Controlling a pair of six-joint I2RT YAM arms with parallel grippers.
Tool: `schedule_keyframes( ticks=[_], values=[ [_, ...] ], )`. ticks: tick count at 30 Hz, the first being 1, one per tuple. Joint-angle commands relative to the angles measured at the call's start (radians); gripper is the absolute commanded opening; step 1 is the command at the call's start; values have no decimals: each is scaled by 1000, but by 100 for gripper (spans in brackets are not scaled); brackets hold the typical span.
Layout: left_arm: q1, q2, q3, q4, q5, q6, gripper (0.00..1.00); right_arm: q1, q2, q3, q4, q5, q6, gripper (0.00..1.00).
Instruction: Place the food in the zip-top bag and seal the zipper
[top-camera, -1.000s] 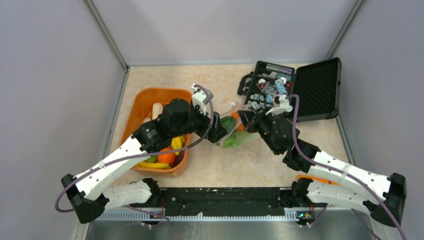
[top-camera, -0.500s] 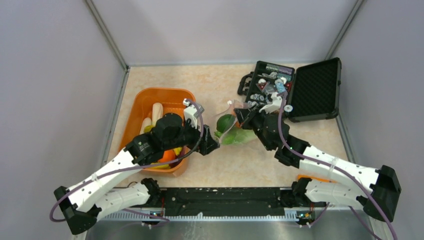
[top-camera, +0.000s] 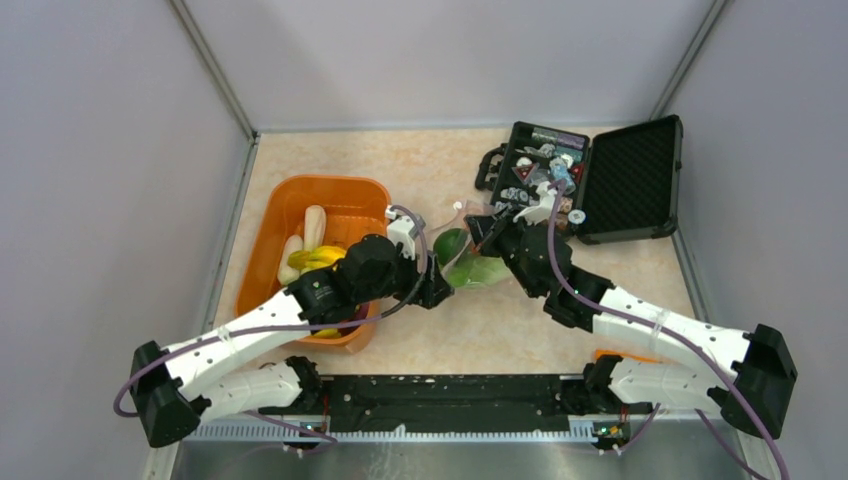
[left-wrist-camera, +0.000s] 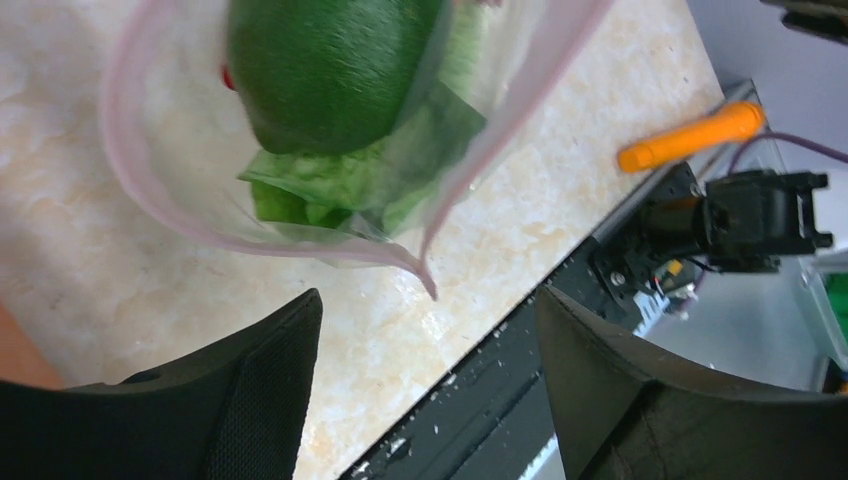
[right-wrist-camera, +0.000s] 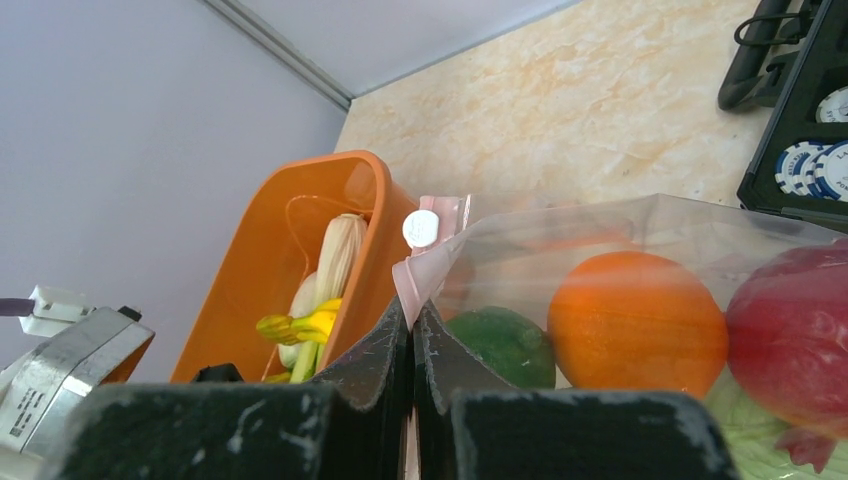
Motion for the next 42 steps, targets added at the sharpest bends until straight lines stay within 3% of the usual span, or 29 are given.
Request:
schedule_keyframes(
  ticks=[1,15,21,28,32,37,38,40,42],
  values=[
    [-8,-19,-23,98,-168,-17,77,-9,-6,69,72,1,12,0],
    [-10,84,-47,305,-156,-2,60,-9,-20,81,72,-28,22,0],
    [-12,75,-56,321,-158,32,40,-9,-36,78,65,-33,19,0],
    [-10,72,-14,296,-172,114,1,-8,-69,66,49,-32,7,0],
    [-10,45,22,267,-139,190,0,-9,-78,65,37,-34,-9,0],
    [-10,6,123,191,-33,330,0,-10,-95,66,34,-59,-64,14],
    [-10,2,145,170,-24,355,0,-13,-101,68,32,-72,-79,19],
    [-10,-3,201,99,-27,408,0,-23,-115,74,29,-117,-121,39],
    [-8,-7,248,43,-40,458,0,-36,-127,91,5,-165,-163,43]
  ],
)
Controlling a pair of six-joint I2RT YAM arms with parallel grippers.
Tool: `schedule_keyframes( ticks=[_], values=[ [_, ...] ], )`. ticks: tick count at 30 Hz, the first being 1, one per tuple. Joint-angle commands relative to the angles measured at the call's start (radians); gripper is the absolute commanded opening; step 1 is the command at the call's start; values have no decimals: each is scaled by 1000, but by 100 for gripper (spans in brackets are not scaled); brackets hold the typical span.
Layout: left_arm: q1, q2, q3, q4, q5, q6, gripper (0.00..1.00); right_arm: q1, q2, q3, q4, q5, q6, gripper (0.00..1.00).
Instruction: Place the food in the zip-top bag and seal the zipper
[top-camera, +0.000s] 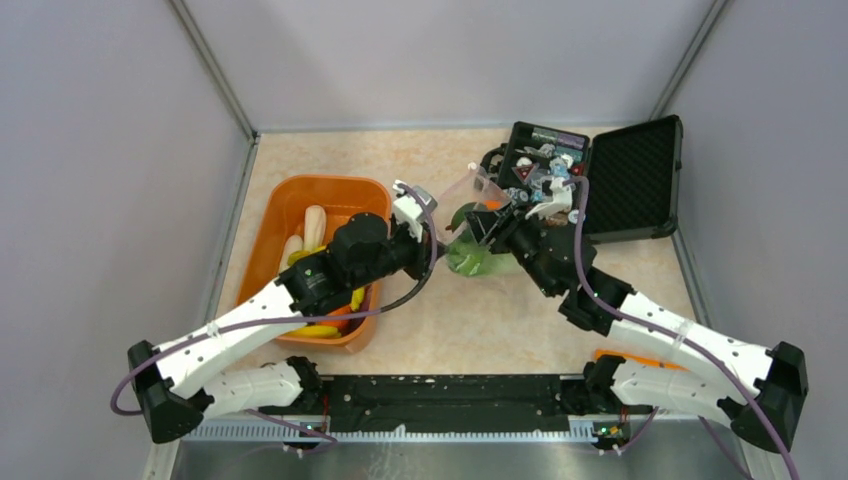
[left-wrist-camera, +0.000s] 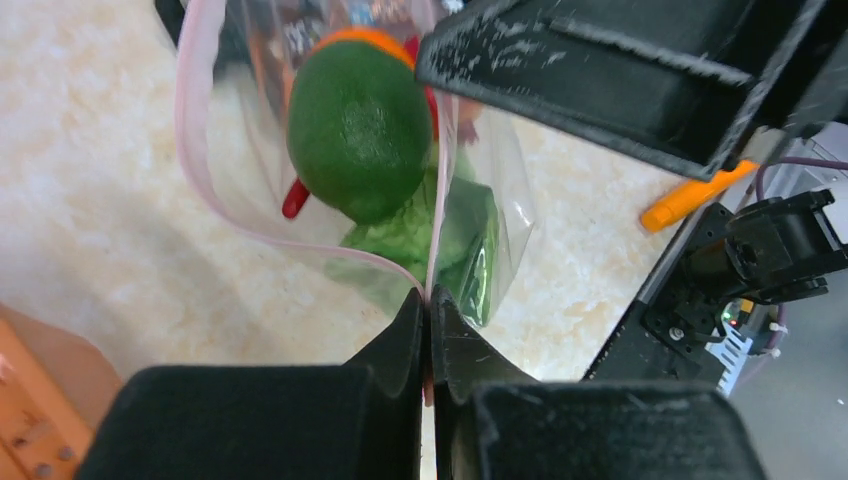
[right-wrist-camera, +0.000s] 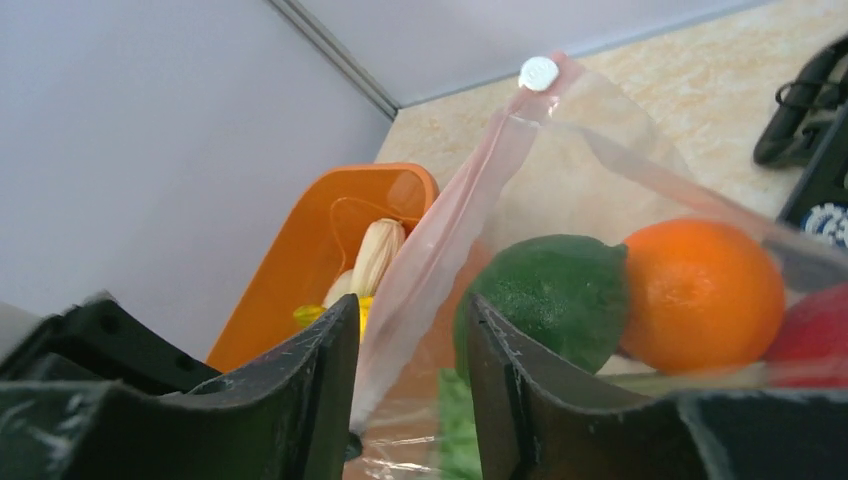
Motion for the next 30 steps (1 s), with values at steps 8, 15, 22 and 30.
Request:
schedule_keyframes(
  ticks=[8,15,22,30],
  values=[
    [13,15,204,-144,101,248,0,-61,-101,131,-100,-178,-171,59],
    [28,-36,220,-224,141,398,0,-219,-142,210,-298,-327,-420,61],
    [28,-22,235,-226,215,403,0,-524,22,326,-382,-811,-388,65],
    [28,-41,296,-269,271,474,0,-744,239,441,-335,-1480,-725,74]
  ],
)
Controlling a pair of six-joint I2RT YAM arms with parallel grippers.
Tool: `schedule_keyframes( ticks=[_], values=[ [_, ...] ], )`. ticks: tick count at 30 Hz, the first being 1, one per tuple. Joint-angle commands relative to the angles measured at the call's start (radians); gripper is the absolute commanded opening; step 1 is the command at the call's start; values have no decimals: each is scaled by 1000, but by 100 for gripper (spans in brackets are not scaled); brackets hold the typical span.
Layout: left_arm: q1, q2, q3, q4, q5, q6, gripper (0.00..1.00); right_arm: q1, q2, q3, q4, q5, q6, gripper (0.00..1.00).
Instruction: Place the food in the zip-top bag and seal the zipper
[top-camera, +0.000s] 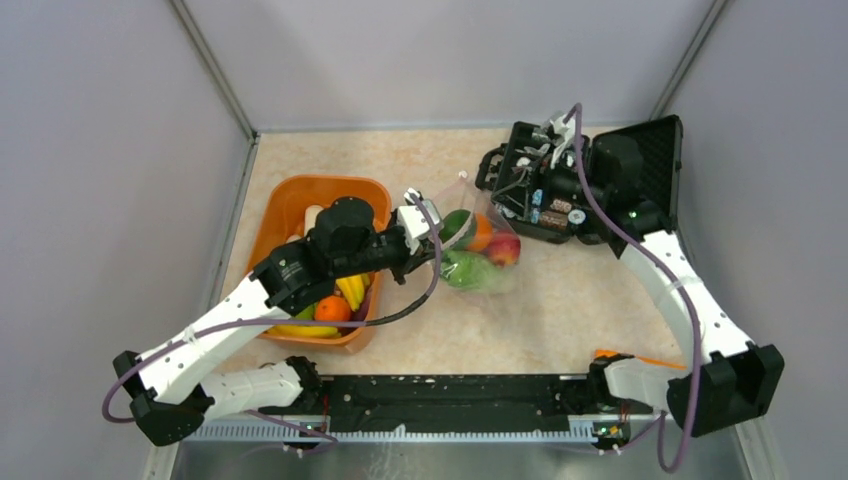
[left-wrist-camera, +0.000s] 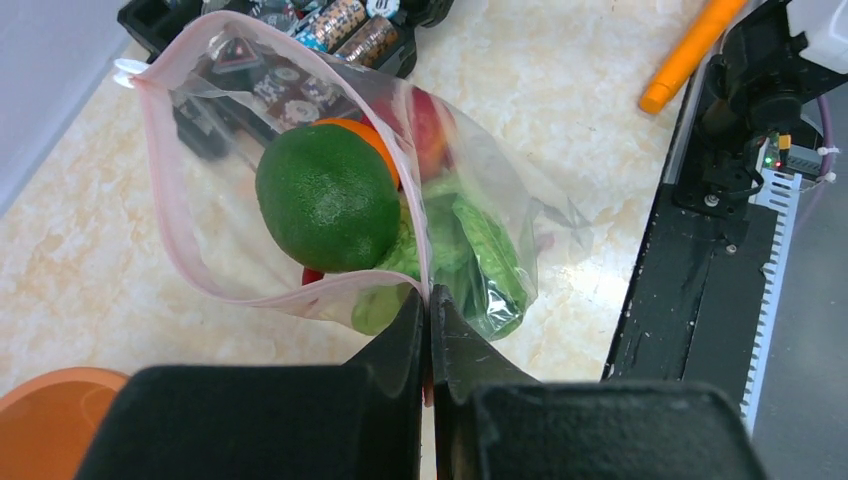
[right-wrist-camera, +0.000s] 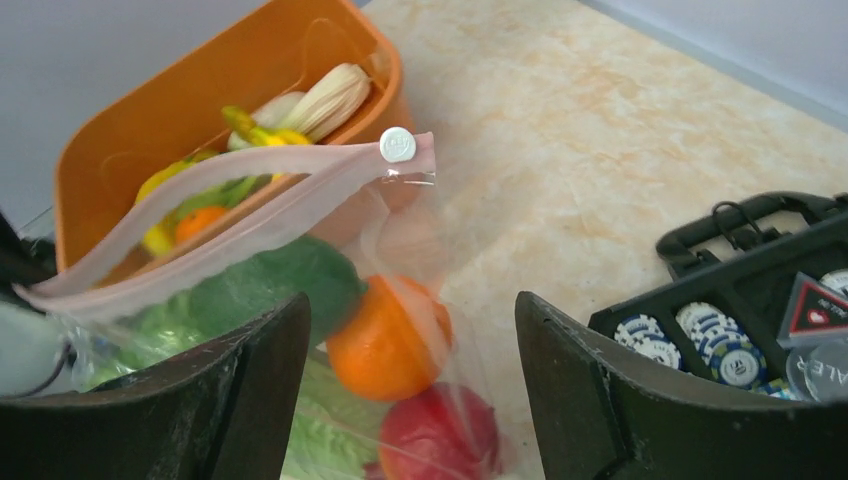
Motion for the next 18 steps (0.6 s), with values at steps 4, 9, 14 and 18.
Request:
schedule_keyframes(
  ticks=[4,9,14,18],
  values=[
    [2,-14,95,-35,88,98,0,-210,141,35,117,-712,-221,74],
    [2,6,151,-138,152,206,0,-227,168,-14,180,-962,-303,74],
    [2,-7,160,-138,229,313,0,-226,123,-111,350,-974,-245,76],
    [7,7,165,-147,215,359,0,-224,79,-150,374,-996,-235,76]
  ],
)
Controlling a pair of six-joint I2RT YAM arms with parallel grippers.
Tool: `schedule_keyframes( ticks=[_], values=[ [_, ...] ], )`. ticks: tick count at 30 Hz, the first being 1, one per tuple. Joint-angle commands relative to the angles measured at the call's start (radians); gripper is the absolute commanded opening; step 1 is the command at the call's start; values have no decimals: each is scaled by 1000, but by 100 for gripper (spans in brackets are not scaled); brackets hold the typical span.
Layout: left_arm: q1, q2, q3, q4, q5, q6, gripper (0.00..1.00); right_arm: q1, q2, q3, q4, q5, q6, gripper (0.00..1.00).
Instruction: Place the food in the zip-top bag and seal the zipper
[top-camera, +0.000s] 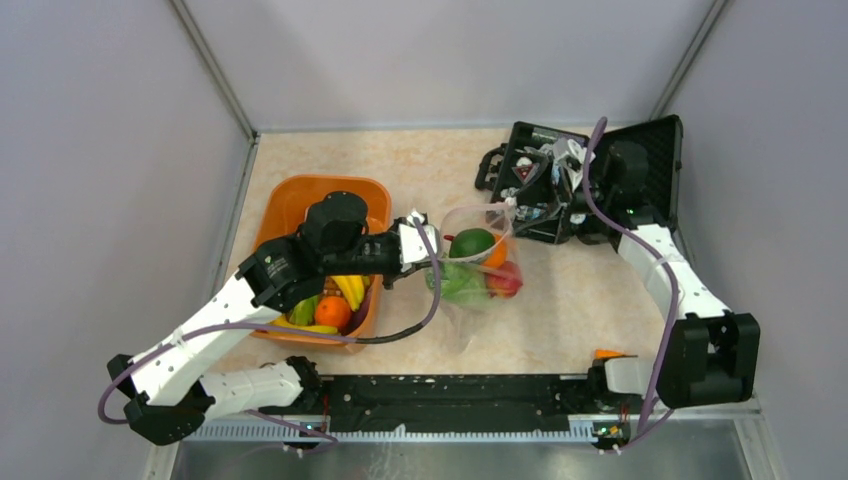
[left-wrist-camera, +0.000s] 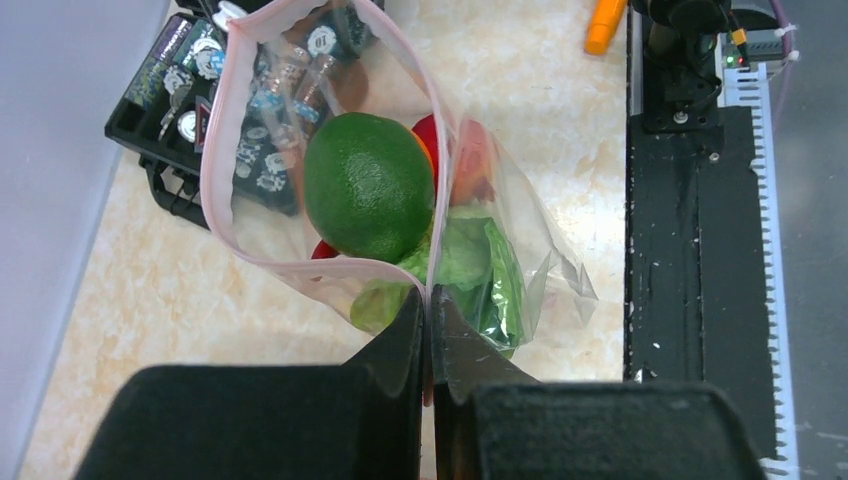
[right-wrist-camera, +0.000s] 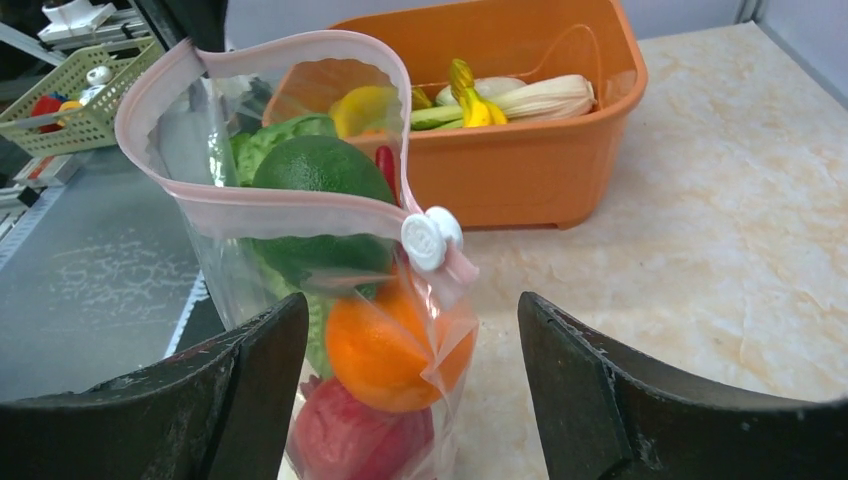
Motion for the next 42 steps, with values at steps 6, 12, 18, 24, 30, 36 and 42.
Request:
schedule_keyframes(
  ticks=[6,12,18,24,30,36,42],
  values=[
    [13,5,54,27,41,105,0,23,-125,-40,140,-125,-16,65],
    [16,-6,46,53,41,105,0,27,-102,-34,96,-91,34,47],
    [18,-14,40,67,33,99,0,27,-122,-69,90,-57,16,43],
    [20,-26,37,82,21,96,0,28,-117,-72,79,-44,14,40],
    [20,-29,32,84,10,96,0,27,-116,-64,80,-11,21,10],
    [35,-63,12,106,-103,92,0,26,-155,-45,46,141,61,0],
    [143,-137,14,206,-215,23,0,12,-313,27,27,314,184,0]
  ],
)
